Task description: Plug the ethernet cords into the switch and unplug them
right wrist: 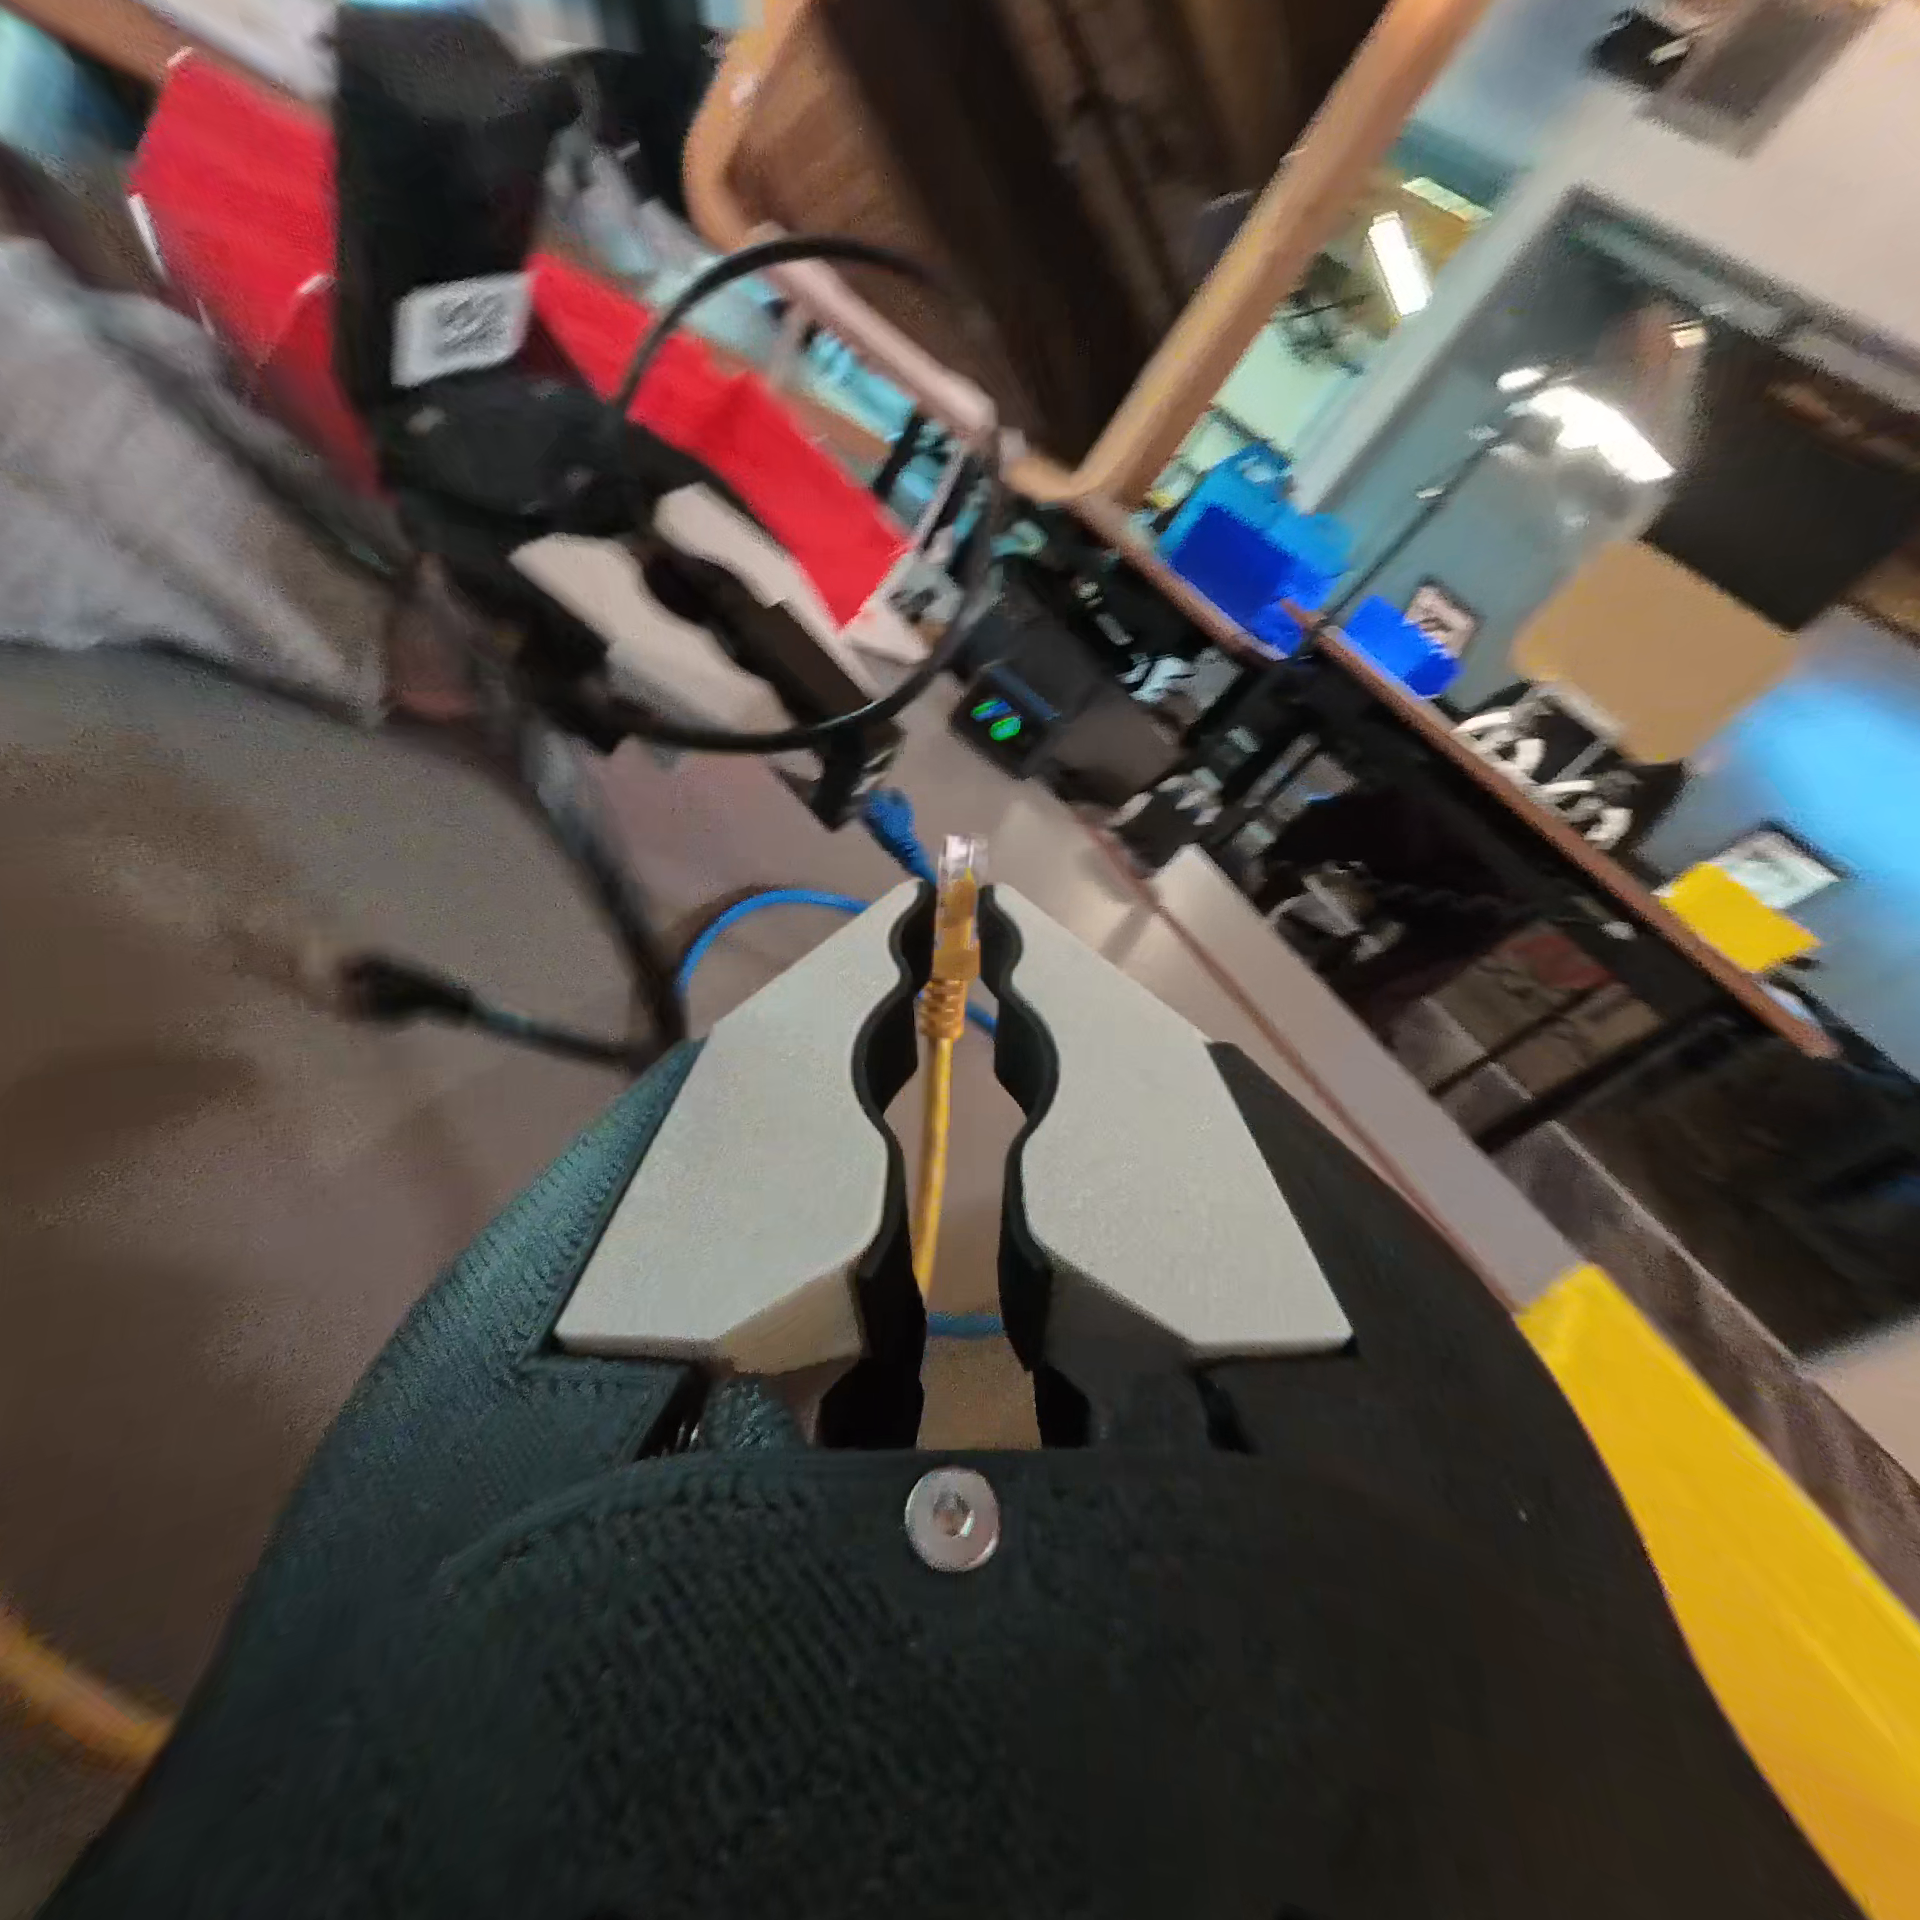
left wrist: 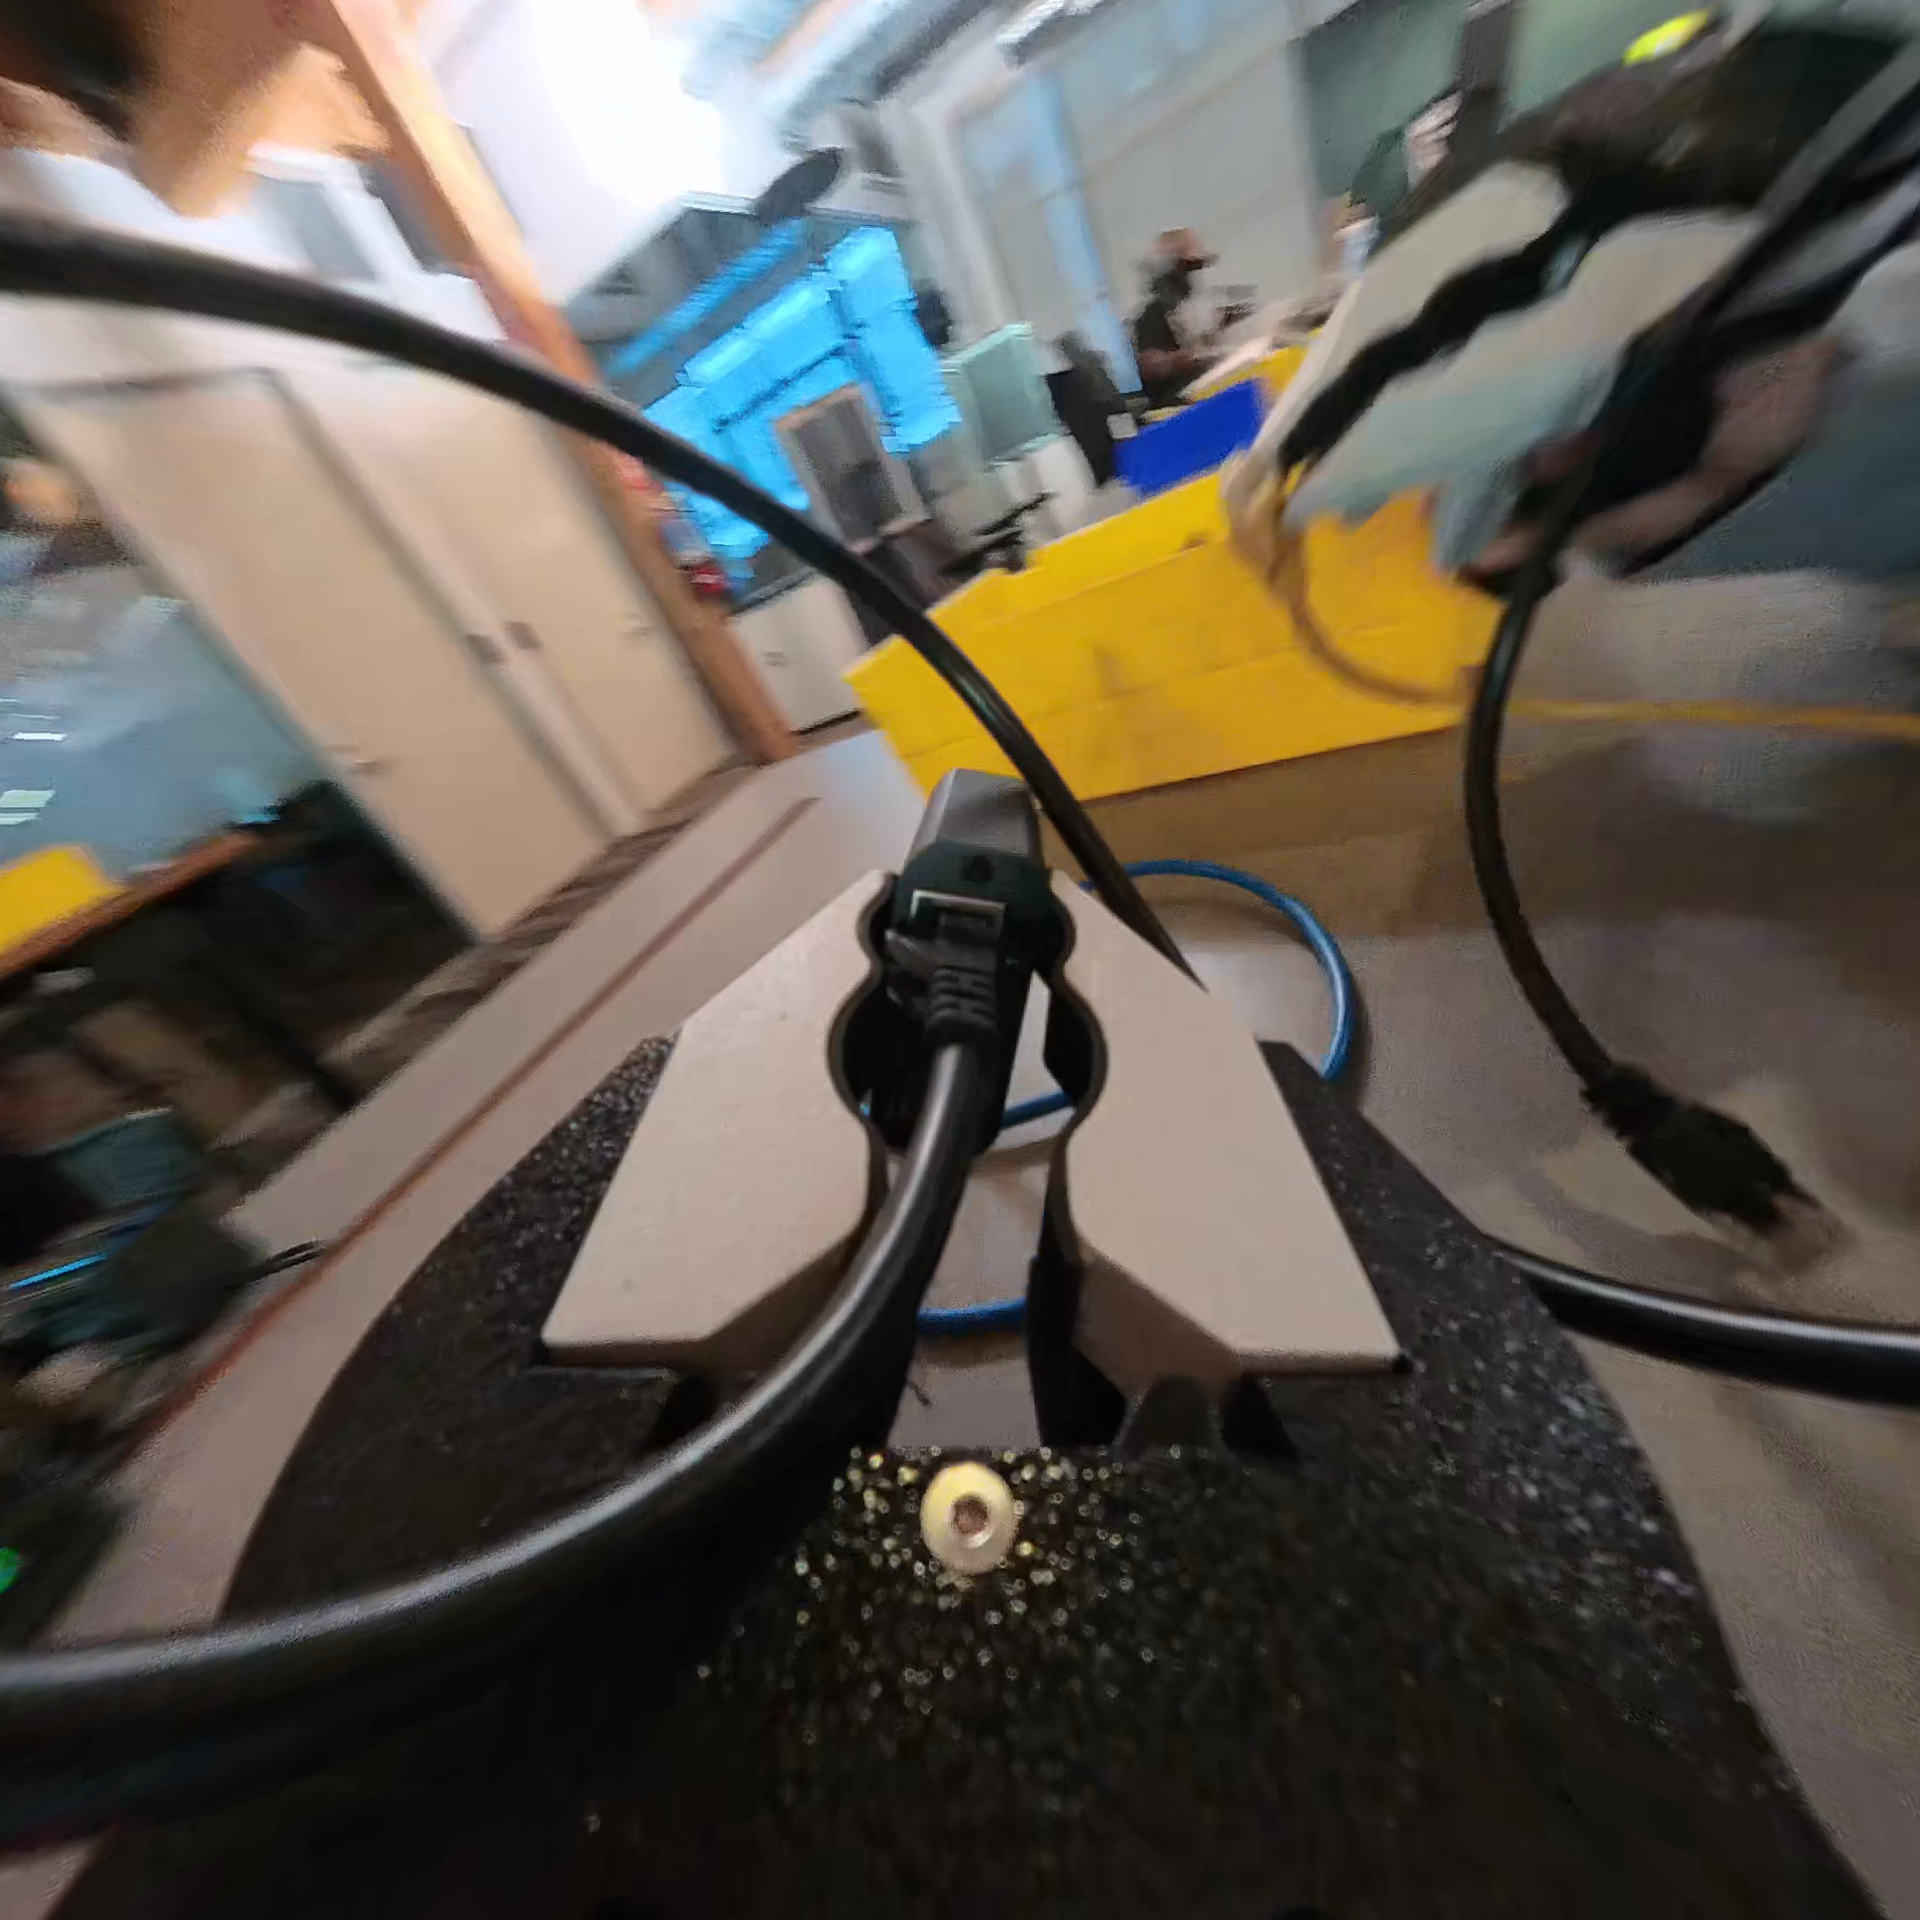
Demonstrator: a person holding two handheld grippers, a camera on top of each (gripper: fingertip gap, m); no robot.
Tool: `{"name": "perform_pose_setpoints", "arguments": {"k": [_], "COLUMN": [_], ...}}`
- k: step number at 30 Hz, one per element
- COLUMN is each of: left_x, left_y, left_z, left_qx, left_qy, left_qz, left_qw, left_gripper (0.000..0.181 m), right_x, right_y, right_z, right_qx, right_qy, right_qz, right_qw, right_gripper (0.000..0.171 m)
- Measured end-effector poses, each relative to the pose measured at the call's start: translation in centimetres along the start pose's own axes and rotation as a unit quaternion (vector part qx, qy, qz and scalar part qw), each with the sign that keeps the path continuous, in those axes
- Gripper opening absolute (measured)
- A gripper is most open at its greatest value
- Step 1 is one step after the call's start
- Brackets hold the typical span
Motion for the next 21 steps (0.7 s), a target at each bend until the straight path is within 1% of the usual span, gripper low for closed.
{"name": "perform_pose_setpoints", "arguments": {"k": [2,4,8,10,12,15,18,20,21], "left_x": [-0.8,-1.3,-2.0,-2.2,-2.3,-2.1,-1.5,-1.2,-1.1], "left_y": [-0.3,-0.4,-0.3,-0.2,-0.2,-0.2,-0.2,-0.1,0.0], "left_z": [-0.6,-1.0,-1.4,-1.5,-1.6,-1.4,-1.0,-0.8,-0.8], "left_qx": [0.004,0.004,0.004,0.002,0.002,-0.002,-0.004,-0.009,-0.012], "left_qy": [-0.067,-0.112,-0.141,-0.141,-0.138,-0.122,-0.095,-0.079,-0.070], "left_qz": [0.031,0.052,0.045,0.035,0.031,0.030,0.039,0.042,0.042], "left_qw": [0.997,0.992,0.989,0.989,0.990,0.992,0.995,0.996,0.997], "left_gripper": [0.023,0.023,0.023,0.023,0.023,0.023,0.023,0.023,0.023], "right_x": [2.6,5.7,11.6,13.9,15.8,17.8,18.3,17.6,17.1], "right_y": [-1.9,-4.2,-8.8,-10.2,-10.6,-9.0,-5.2,-1.4,0.6], "right_z": [-1.4,-3.3,-7.6,-9.1,-10.3,-11.5,-11.8,-11.4,-11.0], "right_qx": [0.016,0.040,0.080,0.073,0.054,-0.019,-0.082,-0.135,-0.171], "right_qy": [0.052,0.101,0.190,0.213,0.244,0.310,0.355,0.352,0.335], "right_qz": [0.002,0.013,-0.008,-0.033,-0.063,-0.131,-0.171,-0.178,-0.181], "right_qw": [0.999,0.994,0.978,0.974,0.966,0.941,0.915,0.909,0.909], "right_gripper": [0.006,0.006,0.005,0.005,0.005,0.005,0.004,0.004,0.005]}}
Point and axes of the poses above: each gripper's, where its closed fingertips meet, z out along the fingers, y out of its underside, x = y × z across the jaws, the point moved 8 cm from there along -z, back along the fingers, and after that the axes turned 8 degrees about -z, right-handed, at the moved point
